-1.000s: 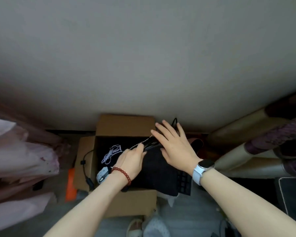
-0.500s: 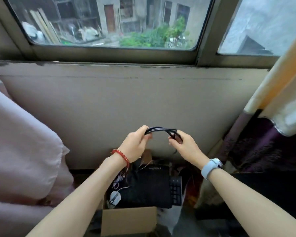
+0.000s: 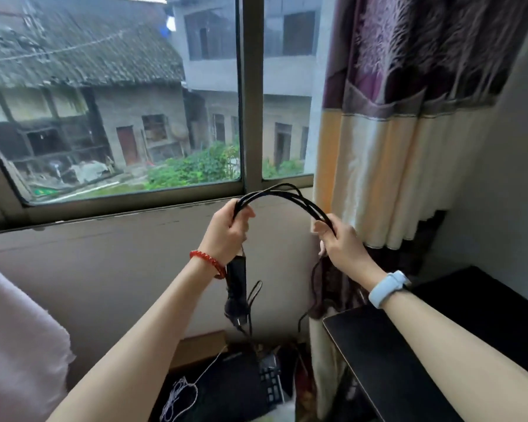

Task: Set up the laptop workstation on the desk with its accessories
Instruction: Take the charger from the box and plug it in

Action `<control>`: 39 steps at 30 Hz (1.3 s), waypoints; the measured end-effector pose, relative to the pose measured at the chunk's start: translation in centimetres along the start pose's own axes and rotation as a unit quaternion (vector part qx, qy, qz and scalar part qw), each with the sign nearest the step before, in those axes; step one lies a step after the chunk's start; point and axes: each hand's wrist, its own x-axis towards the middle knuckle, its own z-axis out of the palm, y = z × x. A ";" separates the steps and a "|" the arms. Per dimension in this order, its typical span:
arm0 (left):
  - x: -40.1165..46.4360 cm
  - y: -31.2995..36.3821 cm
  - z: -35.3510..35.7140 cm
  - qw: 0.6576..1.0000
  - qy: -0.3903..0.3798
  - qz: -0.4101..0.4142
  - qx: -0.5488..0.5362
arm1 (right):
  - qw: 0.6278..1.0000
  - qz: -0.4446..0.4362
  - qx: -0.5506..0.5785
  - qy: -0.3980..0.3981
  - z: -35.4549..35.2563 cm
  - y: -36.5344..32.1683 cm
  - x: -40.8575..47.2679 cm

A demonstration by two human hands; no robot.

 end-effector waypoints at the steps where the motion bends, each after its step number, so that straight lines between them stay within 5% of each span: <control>1: 0.1 1.2 0.8 1.000 0.004 0.008 -0.023 | 0.999 -0.015 -0.010 0.030 -1.8 -0.8 -0.2; 4: -0.1 4.9 3.7 0.998 -0.001 0.032 -0.062 | 0.996 -0.038 -0.044 0.073 -6.7 -1.9 -2.0; 8: -1.6 9.9 8.0 0.995 -0.041 0.053 -0.078 | 0.986 -0.022 0.066 0.154 -12.7 -2.6 -5.8; 24: -14.8 18.8 22.3 0.964 -0.233 0.024 -0.124 | 0.964 0.116 0.155 0.184 -31.2 -2.0 -25.6; 30: -20.2 18.3 30.5 0.921 -0.381 0.074 -0.023 | 0.955 0.226 0.052 0.187 -37.0 2.6 -36.9; 39: -29.5 18.5 40.5 0.805 -0.543 0.206 0.119 | 0.898 0.341 -0.146 0.238 -38.1 6.7 -52.9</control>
